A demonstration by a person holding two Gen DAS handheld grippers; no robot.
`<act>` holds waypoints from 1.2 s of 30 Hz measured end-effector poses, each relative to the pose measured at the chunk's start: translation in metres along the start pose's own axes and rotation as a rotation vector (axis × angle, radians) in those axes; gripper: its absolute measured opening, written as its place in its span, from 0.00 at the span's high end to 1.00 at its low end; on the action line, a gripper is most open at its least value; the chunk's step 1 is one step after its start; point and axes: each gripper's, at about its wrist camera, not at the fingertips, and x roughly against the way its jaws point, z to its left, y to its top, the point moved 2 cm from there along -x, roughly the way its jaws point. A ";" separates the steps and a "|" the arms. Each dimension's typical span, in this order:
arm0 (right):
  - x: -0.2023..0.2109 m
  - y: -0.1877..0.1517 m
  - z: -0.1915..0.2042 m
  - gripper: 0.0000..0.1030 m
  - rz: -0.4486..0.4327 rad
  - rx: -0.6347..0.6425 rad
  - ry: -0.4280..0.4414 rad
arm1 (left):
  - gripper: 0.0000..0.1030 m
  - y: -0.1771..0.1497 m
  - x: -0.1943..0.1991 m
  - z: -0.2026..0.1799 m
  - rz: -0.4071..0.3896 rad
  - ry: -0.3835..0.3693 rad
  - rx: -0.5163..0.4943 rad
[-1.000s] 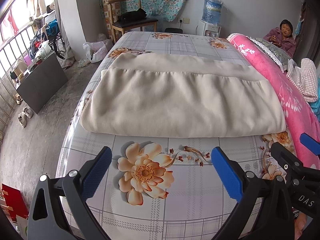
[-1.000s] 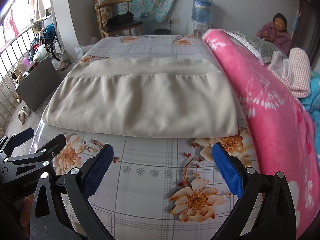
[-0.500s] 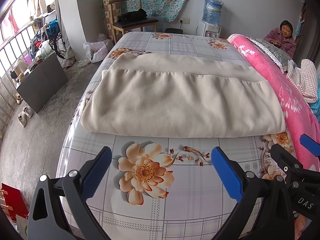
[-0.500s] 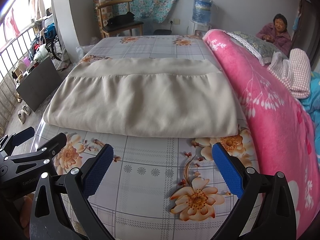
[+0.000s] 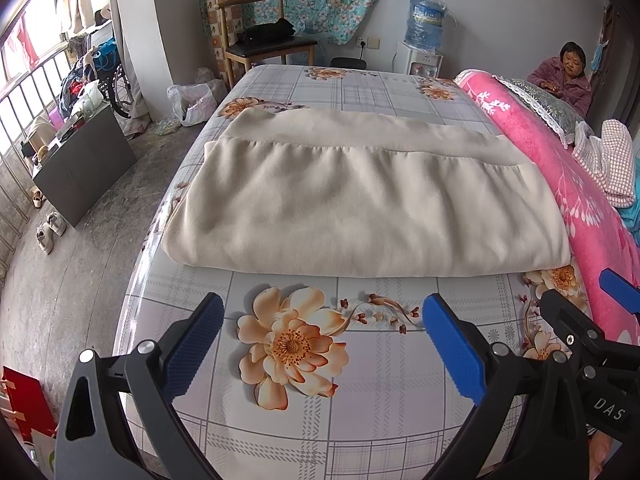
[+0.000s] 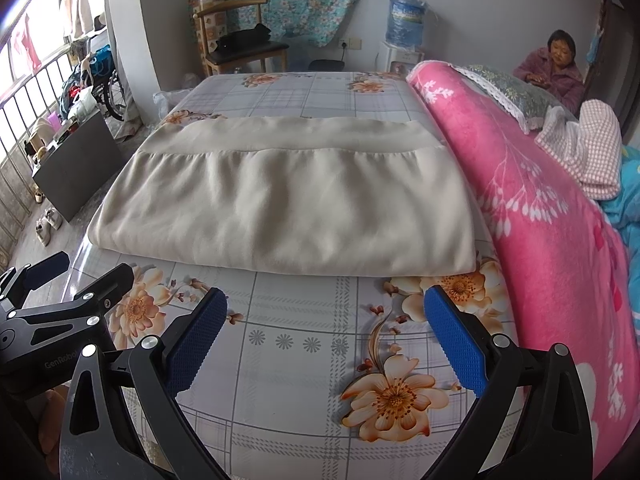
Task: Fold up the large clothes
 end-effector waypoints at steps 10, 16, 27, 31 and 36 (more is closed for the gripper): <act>0.000 0.000 0.000 0.08 -0.001 0.000 0.000 | 0.05 0.000 0.000 0.000 0.000 0.001 -0.001; 0.000 0.000 0.000 0.08 0.001 -0.001 0.000 | 0.05 0.001 0.001 -0.001 0.001 0.000 -0.003; 0.001 0.000 0.000 0.08 0.003 -0.001 0.002 | 0.05 0.002 0.001 -0.001 0.003 0.000 -0.001; 0.000 0.000 0.000 0.08 0.003 -0.002 0.002 | 0.05 0.002 0.001 -0.001 0.002 0.001 0.000; 0.000 -0.001 0.000 0.08 0.006 -0.002 0.003 | 0.05 0.001 0.002 0.000 0.002 0.005 0.005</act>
